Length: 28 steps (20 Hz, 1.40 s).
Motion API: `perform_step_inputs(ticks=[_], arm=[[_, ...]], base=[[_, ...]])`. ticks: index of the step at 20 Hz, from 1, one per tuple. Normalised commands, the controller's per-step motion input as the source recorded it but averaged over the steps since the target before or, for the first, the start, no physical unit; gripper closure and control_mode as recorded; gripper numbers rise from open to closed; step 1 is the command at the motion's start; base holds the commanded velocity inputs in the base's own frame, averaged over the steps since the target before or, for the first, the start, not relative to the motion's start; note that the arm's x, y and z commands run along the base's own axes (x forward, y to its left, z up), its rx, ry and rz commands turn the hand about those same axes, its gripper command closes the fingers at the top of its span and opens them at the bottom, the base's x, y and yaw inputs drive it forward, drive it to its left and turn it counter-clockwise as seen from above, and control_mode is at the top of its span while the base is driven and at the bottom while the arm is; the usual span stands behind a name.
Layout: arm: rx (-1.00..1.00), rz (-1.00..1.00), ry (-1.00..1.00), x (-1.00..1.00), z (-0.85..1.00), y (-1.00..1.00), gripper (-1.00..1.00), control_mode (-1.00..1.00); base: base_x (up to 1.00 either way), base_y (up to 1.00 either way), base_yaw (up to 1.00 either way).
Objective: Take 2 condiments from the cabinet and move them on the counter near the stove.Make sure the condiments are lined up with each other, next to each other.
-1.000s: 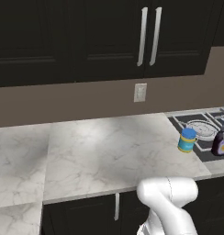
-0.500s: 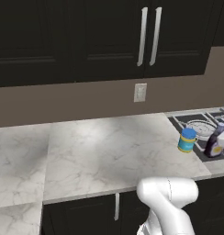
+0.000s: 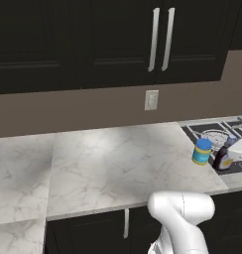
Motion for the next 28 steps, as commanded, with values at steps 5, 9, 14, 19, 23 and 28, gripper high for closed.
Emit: perform_step_inputs(ticks=[5, 9, 14, 19, 23, 28], arm=[[0.05, 0.00, 0.00, 0.20, -0.20, -0.04, 1.00, -1.00], [0.01, 0.00, -0.04, 0.15, -0.26, -0.08, 1.00, -1.00], [0.00, 0.00, -0.03, 0.11, -0.28, -0.14, 1.00, -1.00], [0.00, 0.00, 0.00, 0.00, -0.10, -0.10, 1.00, -1.00], [0.00, 0.00, 0.00, 0.03, 0.00, 0.00, 1.00, -1.00], [0.00, 0.00, 0.00, 0.21, -0.02, 0.00, 1.00, -1.00]], base=[[0.00, 0.00, 0.00], [0.00, 0.00, 0.00], [0.00, 0.00, 0.00], [0.00, 0.00, 0.00], [0.00, 0.00, 0.00], [0.00, 0.00, 0.00]])
